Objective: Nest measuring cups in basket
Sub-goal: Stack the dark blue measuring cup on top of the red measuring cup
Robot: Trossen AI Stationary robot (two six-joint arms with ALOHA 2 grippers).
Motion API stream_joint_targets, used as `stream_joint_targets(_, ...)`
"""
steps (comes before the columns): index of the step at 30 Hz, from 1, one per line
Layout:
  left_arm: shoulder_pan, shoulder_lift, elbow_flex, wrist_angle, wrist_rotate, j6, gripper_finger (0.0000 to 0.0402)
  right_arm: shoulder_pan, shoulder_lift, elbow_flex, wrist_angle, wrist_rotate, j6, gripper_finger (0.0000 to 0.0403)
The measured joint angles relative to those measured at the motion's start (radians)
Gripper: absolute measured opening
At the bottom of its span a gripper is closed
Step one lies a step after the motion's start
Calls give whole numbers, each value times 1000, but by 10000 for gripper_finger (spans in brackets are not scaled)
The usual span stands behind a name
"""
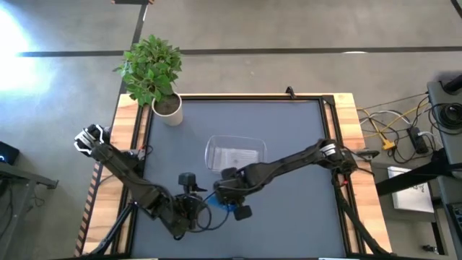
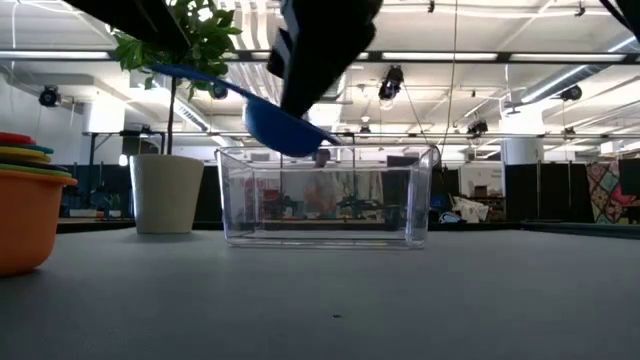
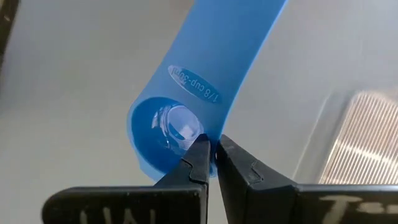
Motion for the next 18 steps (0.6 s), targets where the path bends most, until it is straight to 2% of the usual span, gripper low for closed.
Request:
stream_joint_targets(6, 9, 1, -26, 83, 47, 3, 233, 1, 30, 75, -20, -1, -40, 9)
stream_joint_targets(10, 23, 1, -27, 81, 57, 14, 233, 1, 29, 81, -17, 1, -42, 9)
stream_joint_targets(18, 70, 0, -28, 141, 143, 90, 233, 1, 28, 80, -16, 2, -39, 9)
